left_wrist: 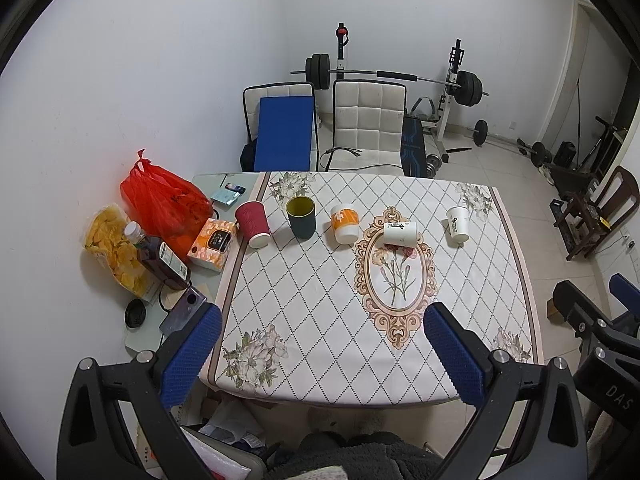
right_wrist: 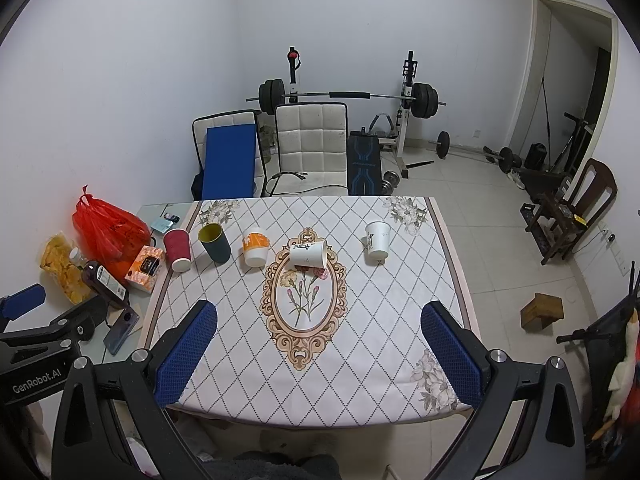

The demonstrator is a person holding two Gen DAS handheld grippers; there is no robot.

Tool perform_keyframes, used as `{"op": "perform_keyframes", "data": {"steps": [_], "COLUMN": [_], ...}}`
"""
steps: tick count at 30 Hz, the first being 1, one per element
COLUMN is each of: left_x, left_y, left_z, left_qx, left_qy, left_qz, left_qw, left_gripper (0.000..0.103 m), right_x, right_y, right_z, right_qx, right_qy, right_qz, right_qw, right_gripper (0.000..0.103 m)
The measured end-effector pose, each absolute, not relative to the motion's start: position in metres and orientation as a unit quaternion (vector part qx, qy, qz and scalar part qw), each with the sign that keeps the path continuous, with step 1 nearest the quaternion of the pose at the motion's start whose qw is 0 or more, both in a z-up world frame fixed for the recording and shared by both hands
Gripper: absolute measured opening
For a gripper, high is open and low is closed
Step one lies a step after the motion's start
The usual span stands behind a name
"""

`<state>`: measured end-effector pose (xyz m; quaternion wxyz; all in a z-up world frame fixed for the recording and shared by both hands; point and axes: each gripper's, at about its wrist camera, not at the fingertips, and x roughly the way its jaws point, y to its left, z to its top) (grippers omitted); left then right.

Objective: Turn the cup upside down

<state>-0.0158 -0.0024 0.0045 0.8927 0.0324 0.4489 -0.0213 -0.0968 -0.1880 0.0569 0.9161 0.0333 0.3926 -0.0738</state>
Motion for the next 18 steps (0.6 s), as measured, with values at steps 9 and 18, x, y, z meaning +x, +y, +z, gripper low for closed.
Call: {"op": "perform_keyframes", "data": {"steps": [9, 18], "left_x": [-0.007, 0.048], "left_y": [-0.004, 0.002], "left_z": [-0.014, -0.073], "left_qx": [0.018, 0.012], "left_qy": [0.458, 0.495], "left_qz": [-0.004, 0.064], "left_qw": [0.889, 0.867], "left_gripper": [0.103, 0.103], "right_x": [-0.085, -0.030], "right_y": [-0.200, -0.218], "right_z": [0.035, -0.046], "right_qx": [0.045, 0.054], "right_qy": [0.403, 0.463], "right_qz": [-0.067, -0.031], "right_qw": [0.912, 0.884], "right_gripper": [0.103, 0.103]}}
